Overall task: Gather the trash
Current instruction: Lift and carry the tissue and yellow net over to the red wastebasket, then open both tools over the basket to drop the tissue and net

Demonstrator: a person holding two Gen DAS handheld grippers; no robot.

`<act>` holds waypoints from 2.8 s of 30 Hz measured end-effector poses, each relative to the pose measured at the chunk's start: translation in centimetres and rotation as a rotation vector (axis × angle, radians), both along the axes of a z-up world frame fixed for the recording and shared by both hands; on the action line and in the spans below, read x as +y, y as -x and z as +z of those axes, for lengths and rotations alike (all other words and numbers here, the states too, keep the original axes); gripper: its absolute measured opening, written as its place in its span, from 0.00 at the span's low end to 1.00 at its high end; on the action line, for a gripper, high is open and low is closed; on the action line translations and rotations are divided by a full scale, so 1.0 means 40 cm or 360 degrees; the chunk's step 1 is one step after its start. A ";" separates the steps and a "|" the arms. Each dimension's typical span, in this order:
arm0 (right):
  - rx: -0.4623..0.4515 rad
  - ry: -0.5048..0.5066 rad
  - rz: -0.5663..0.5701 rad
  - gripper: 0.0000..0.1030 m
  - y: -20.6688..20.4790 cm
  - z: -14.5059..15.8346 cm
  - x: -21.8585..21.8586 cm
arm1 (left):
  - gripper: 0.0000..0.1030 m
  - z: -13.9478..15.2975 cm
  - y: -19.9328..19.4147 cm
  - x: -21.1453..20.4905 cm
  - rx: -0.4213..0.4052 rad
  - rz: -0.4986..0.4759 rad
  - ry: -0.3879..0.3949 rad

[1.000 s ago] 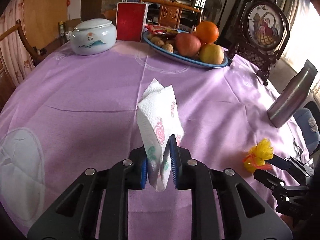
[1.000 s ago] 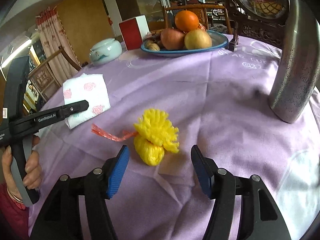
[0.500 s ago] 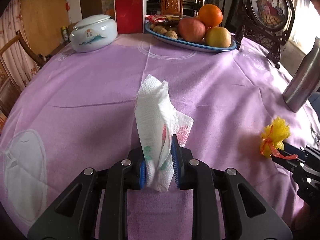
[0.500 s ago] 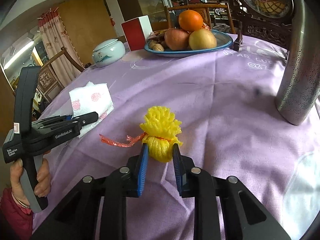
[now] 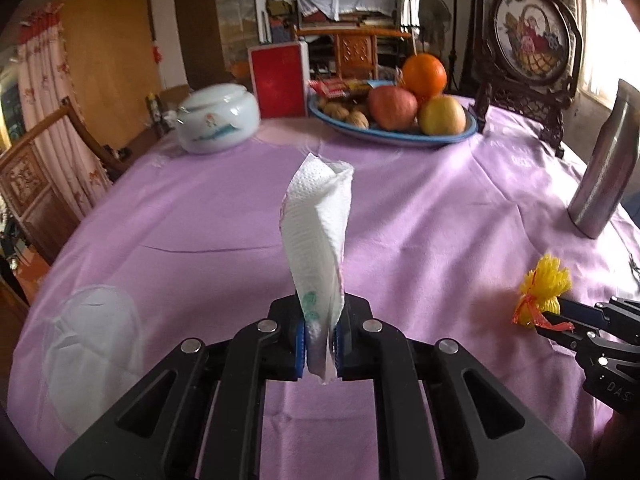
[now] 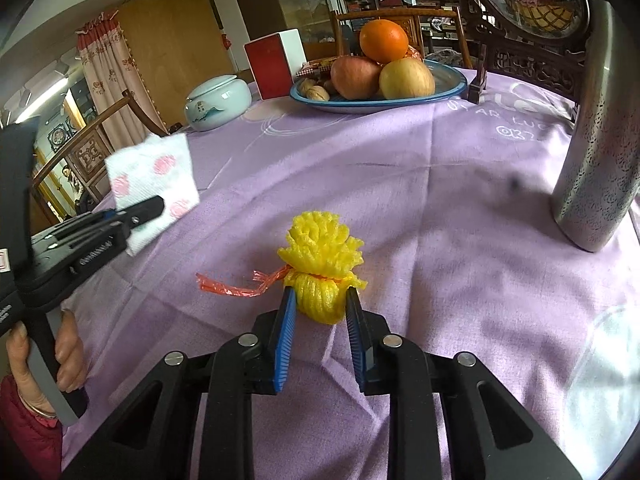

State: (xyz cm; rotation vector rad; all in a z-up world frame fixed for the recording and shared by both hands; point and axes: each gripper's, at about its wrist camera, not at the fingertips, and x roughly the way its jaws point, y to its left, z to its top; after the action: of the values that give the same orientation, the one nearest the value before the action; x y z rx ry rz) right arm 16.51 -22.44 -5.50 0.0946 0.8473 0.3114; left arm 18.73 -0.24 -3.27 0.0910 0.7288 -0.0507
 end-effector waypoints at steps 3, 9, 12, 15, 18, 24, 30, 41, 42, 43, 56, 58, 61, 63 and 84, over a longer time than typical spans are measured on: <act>-0.0031 0.0019 -0.0004 0.25 0.008 0.007 0.001 | 0.12 0.016 0.024 0.001 -0.0075 0.0053 -0.0050; -0.0116 0.0012 0.0014 0.24 0.036 0.038 0.005 | 0.12 0.033 0.103 0.012 -0.0158 0.0146 -0.0116; -0.0178 0.0003 0.0036 0.24 0.061 0.062 0.011 | 0.12 0.045 0.160 0.030 -0.0199 0.0210 -0.0110; -0.0226 -0.0004 0.0076 0.24 0.089 0.081 0.027 | 0.12 0.056 0.221 0.060 -0.0222 0.0280 -0.0088; -0.0267 -0.0008 0.0122 0.24 0.116 0.099 0.047 | 0.12 0.069 0.276 0.087 -0.0253 0.0352 -0.0122; -0.0392 -0.0034 0.0217 0.24 0.189 0.148 0.087 | 0.12 0.107 0.393 0.144 -0.0317 0.0463 -0.0150; -0.0511 0.0011 0.0312 0.24 0.280 0.167 0.139 | 0.12 0.148 0.504 0.207 -0.0401 0.0568 -0.0135; -0.0539 -0.0146 0.0409 0.24 0.401 0.183 0.211 | 0.12 0.187 0.684 0.316 -0.0505 0.0724 -0.0152; -0.0535 -0.0169 0.0429 0.24 0.411 0.188 0.227 | 0.12 0.186 0.703 0.328 -0.0511 0.0741 -0.0155; -0.0531 -0.0189 0.0449 0.24 0.421 0.192 0.242 | 0.12 0.185 0.718 0.338 -0.0513 0.0753 -0.0157; -0.0397 -0.0267 0.1132 0.24 0.630 0.191 0.672 | 0.12 -0.021 1.019 0.727 -0.0118 0.1194 0.0075; -0.0321 -0.0257 0.1247 0.24 0.665 0.170 0.764 | 0.12 -0.068 1.065 0.805 -0.0033 0.1281 0.0163; -0.0237 -0.0206 0.1388 0.24 0.712 0.134 0.890 | 0.13 -0.132 1.117 0.905 0.0066 0.1390 0.0309; -0.0179 -0.0166 0.1491 0.24 0.750 0.107 0.975 | 0.30 -0.157 1.124 0.947 0.0113 0.1399 0.0427; 0.0122 0.0140 0.1856 0.50 0.820 -0.043 1.310 | 0.91 -0.177 1.300 1.053 0.0133 0.1936 0.0359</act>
State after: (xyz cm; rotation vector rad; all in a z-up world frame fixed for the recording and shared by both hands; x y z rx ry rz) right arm -16.29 29.97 -7.23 -0.4971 0.9187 1.3639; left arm -33.25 41.88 -10.36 -0.5791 0.7588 1.0265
